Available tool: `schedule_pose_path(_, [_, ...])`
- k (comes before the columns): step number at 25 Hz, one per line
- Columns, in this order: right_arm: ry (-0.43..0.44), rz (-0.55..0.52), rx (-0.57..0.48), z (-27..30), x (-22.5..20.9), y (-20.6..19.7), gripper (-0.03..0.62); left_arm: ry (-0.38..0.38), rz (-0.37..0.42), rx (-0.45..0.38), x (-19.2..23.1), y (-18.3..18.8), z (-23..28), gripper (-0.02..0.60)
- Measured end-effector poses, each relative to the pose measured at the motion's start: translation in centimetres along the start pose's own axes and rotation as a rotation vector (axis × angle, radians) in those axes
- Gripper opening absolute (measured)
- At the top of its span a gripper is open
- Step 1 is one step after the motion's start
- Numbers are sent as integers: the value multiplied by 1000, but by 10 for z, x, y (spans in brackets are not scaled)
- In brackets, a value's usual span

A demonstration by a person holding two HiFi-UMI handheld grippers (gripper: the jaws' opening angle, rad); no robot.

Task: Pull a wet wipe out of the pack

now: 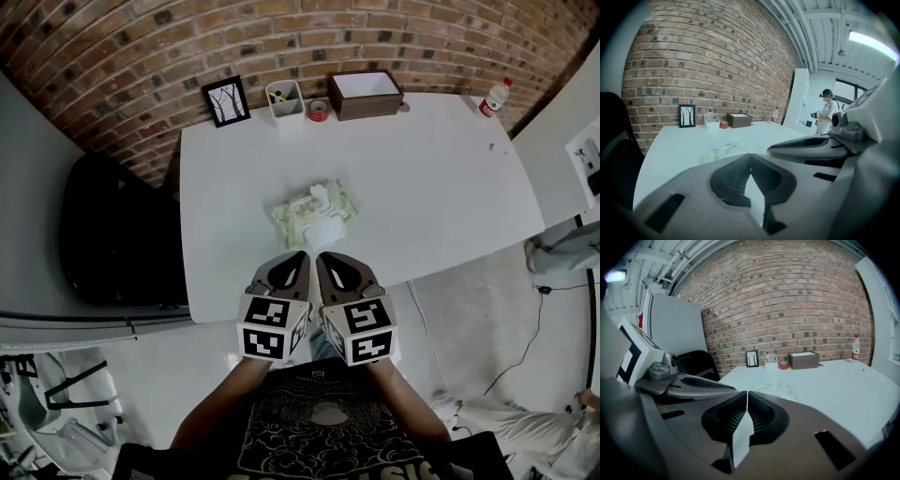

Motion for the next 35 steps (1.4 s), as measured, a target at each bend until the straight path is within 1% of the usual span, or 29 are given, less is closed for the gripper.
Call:
schedule_pose_path(5, [3, -11, 10, 19, -21, 7, 18, 23, -10, 1, 6, 8, 20, 11])
schedule_pose_path(13, [39, -31, 33, 45, -48, 13, 20, 68, -29, 8, 12, 14, 44, 11])
schedule_pose_path(27, [106, -100, 53, 84, -72, 13, 21, 137, -63, 3, 18, 17, 73, 11])
schedule_pose_path(30, [121, -100, 60, 90, -74, 12, 37, 150, -73, 3, 20, 16, 76, 11])
schedule_pose_path(32, [133, -103, 69, 93, -75, 12, 73, 162, -81, 2, 21, 15, 77, 11])
schedule_pose_path(35, [136, -111, 76, 98, -77, 11, 75, 176, -89, 1, 23, 15, 79, 11])
Point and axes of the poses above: the fingertips, and each gripper's own axes: z forward along the fingers, x to its left, y out of its top, the point moved 10 cm from there along -z, backward along the fingers, and after that the axes turned 3 degrees about -z, right-handed, at the moved point
